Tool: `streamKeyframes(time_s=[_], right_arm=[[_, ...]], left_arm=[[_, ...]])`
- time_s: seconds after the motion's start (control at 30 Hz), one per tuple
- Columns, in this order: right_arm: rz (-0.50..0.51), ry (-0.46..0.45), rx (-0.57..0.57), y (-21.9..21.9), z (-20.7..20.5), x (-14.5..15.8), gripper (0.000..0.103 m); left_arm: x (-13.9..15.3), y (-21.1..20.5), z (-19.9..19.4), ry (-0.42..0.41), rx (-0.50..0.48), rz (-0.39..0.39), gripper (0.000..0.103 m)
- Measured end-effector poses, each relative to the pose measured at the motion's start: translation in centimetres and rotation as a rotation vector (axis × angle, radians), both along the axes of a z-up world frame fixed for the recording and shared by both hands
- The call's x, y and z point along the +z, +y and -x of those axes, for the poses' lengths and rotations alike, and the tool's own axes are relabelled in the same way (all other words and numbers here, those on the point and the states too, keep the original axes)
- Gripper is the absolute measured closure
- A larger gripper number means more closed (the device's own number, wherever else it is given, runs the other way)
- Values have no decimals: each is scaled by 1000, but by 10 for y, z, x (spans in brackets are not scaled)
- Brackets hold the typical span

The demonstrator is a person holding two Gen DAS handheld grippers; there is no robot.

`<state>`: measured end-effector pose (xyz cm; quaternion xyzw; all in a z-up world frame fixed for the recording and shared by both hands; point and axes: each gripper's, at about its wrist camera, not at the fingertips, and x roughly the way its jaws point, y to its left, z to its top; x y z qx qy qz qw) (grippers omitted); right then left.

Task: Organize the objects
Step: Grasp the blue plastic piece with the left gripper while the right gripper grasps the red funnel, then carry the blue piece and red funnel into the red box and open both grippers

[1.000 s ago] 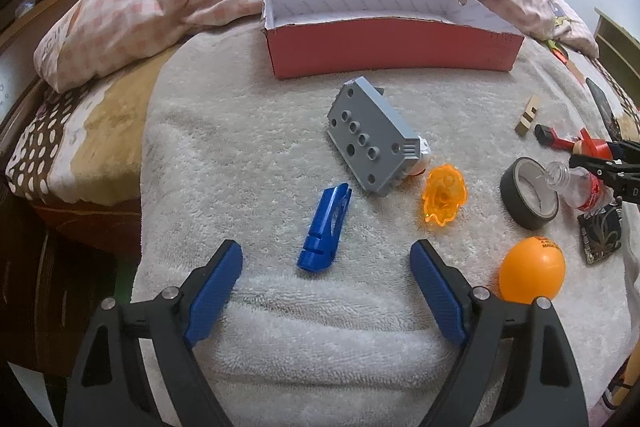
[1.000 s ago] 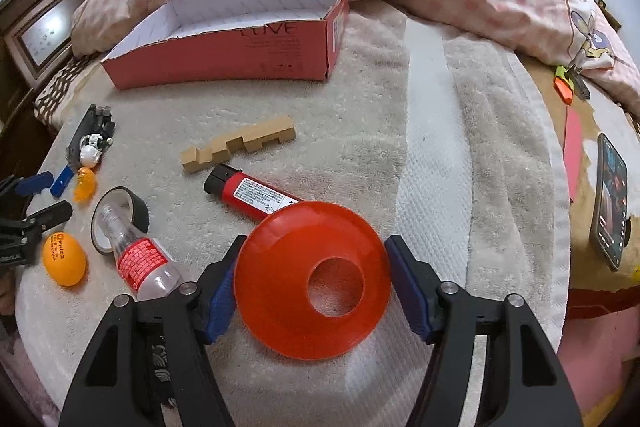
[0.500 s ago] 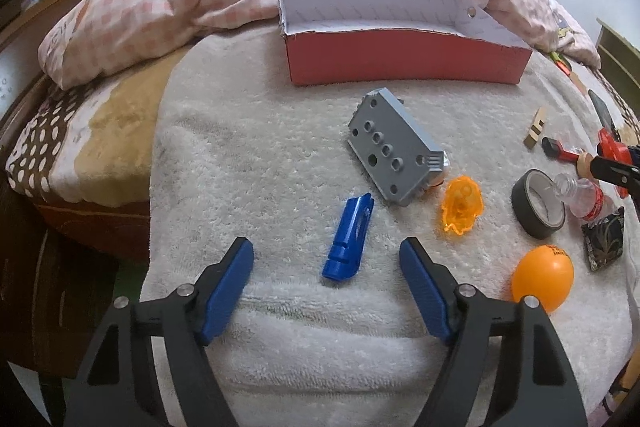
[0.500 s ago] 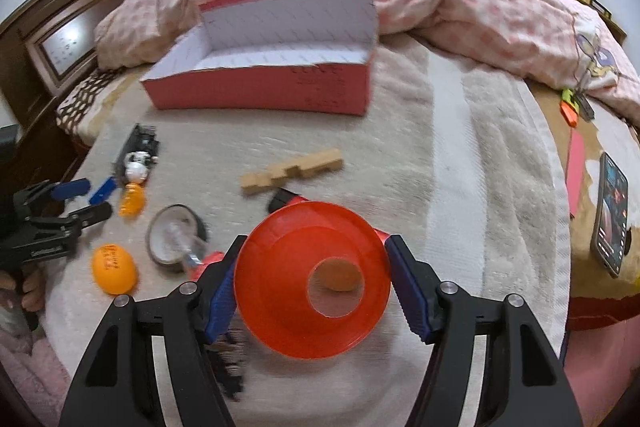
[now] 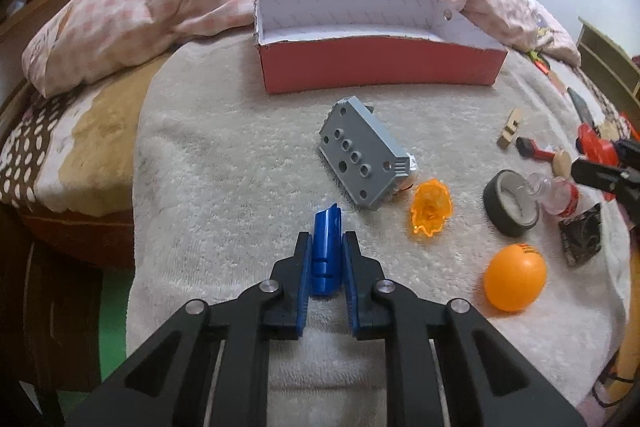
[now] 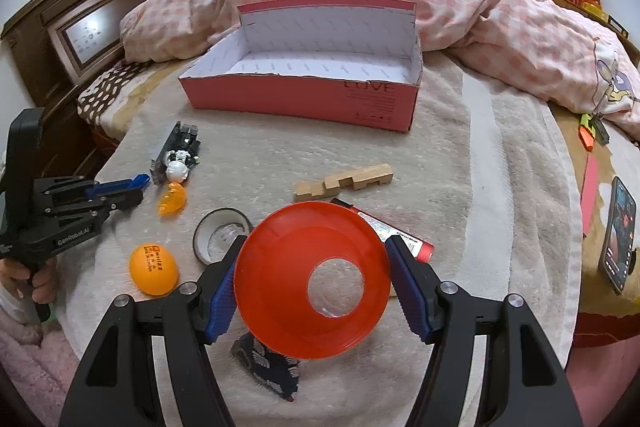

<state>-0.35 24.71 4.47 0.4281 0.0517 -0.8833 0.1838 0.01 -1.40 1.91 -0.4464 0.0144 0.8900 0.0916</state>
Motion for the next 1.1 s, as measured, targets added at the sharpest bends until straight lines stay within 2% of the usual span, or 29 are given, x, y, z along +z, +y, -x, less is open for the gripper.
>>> streamKeyframes(time_s=[0.53,1.1], right_arm=[[15,-13,46,-27,-3,-2,34],[28,-8,30,-39,26,11,34]], left_arm=[[32,12,5,100,-28,-31,89],[63,16,53,161,-21,-32,89]])
